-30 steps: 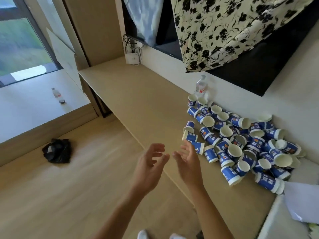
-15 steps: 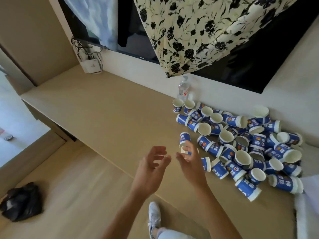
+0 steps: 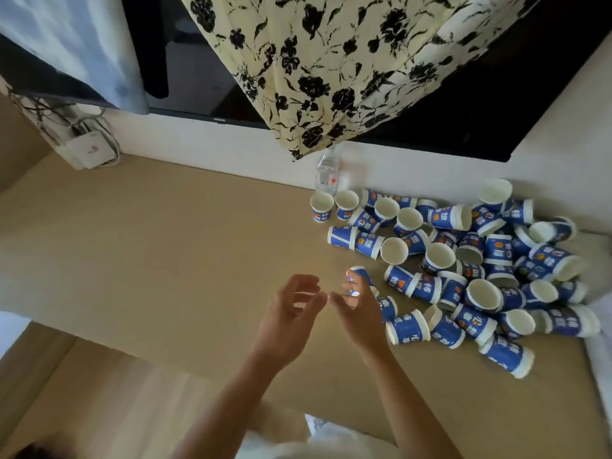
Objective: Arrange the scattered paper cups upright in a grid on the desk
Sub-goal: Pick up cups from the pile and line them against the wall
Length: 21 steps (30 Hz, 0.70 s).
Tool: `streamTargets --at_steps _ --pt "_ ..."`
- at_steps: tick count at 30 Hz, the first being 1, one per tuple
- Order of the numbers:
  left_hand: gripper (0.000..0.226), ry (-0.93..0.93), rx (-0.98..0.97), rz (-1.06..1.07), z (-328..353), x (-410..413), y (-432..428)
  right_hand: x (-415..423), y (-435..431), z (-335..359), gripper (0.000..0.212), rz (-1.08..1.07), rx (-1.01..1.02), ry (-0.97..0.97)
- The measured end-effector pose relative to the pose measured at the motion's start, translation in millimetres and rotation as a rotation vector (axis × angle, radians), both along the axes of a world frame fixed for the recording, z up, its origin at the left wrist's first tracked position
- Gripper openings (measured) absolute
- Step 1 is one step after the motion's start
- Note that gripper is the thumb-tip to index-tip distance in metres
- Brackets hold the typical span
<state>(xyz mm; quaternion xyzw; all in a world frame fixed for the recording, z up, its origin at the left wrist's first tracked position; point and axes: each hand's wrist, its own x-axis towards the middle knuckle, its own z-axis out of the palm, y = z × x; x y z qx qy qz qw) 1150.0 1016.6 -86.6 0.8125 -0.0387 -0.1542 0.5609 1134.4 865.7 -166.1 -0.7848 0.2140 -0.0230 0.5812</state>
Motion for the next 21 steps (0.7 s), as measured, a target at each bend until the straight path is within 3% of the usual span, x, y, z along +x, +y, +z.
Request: streamTargets --at_steps 3,8,15,21 --pt "0.022 0.012 -0.011 -0.114 -7.2 28.9 11.5 8.9 12.3 -3.6 0.108 -0.102 -0.019 0.012" --pt "0.018 0.009 0.017 -0.356 -13.8 78.1 39.3 25.5 52.3 -16.2 0.064 -0.343 -0.018 0.082" --pt "0.016 0.062 -0.023 -0.534 -13.7 118.7 77.3 26.5 113.9 -18.9 0.056 -0.597 0.028 0.141" --pt "0.017 0.084 -0.018 -0.582 -15.1 135.1 95.9 44.2 106.1 -18.5 0.053 -0.64 -0.091 0.188"
